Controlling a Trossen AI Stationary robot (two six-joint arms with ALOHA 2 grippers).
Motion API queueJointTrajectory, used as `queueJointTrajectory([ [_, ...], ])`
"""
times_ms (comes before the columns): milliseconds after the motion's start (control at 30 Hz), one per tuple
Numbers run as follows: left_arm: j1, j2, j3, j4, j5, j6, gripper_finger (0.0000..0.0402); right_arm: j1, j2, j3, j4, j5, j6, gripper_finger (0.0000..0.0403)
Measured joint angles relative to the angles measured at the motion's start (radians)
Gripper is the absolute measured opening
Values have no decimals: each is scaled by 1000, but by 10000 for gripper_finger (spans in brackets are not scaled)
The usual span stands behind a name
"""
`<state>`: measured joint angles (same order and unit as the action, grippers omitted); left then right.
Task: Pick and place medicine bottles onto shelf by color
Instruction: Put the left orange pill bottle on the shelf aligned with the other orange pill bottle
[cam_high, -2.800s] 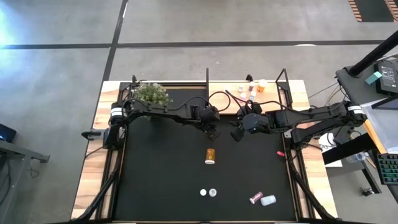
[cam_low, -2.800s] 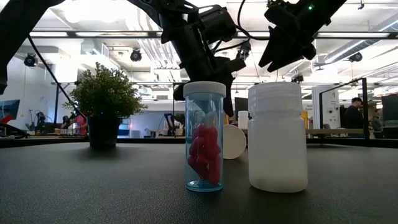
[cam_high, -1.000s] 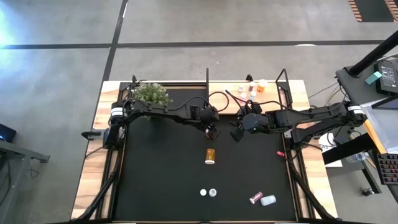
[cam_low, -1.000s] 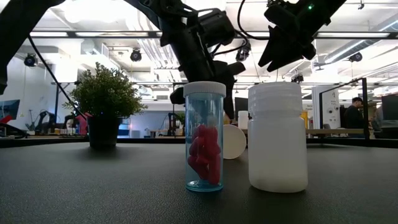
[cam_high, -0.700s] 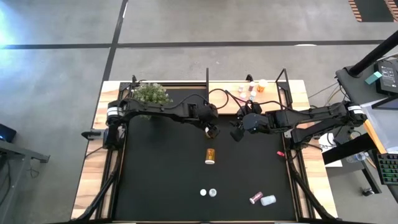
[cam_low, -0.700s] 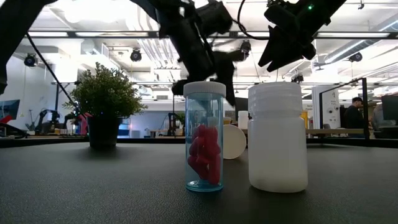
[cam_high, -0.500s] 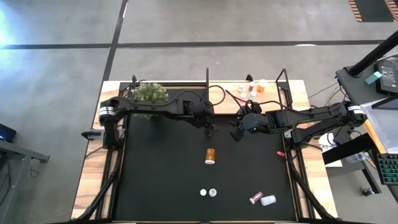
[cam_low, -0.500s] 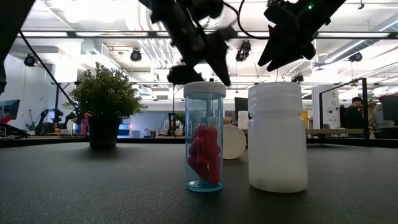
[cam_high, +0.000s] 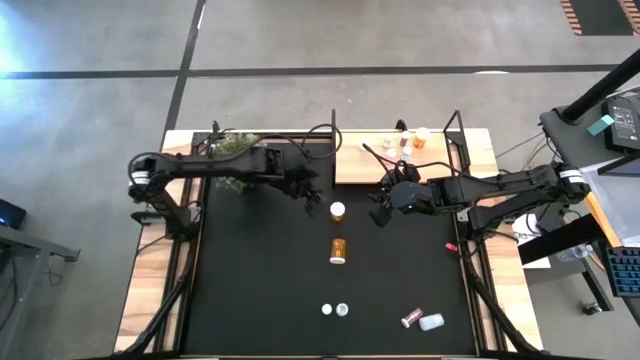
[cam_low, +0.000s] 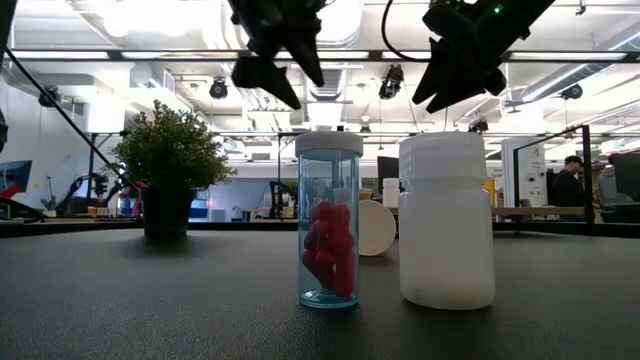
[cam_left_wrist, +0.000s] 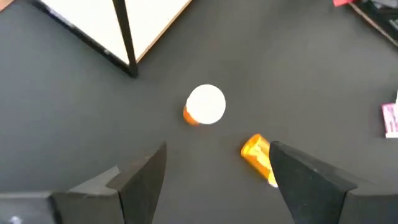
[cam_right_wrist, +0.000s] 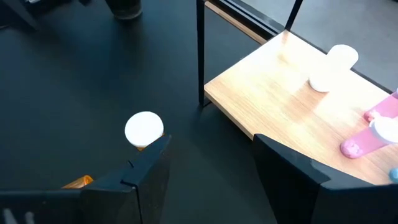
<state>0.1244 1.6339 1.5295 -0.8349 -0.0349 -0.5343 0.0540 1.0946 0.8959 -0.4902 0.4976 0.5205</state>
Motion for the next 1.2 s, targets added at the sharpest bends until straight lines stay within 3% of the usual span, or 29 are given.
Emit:
queueJointTrajectory([
  [133, 0, -34, 0, -115, 0, 1, 267, -1, 0, 0, 13, 0, -4, 217],
  [333, -21, -83, -12, -296, 0, 1, 267, -26, 18, -1, 176, 1, -5, 217],
  [500, -53, -166, -91, -227, 2, 43, 267, -28, 21, 0, 292, 0, 3, 217],
  [700, -56, -333, -318, 133, 2, 52, 267, -32, 21, 0, 373, 0, -8, 217],
  [933, -60, -526, -672, 712, 4, 130, 267, -33, 21, 0, 379, 2, 0, 217],
  [1200, -60, -579, -990, 1347, 3, 123, 267, -49, 33, 0, 430, 0, 4, 217],
])
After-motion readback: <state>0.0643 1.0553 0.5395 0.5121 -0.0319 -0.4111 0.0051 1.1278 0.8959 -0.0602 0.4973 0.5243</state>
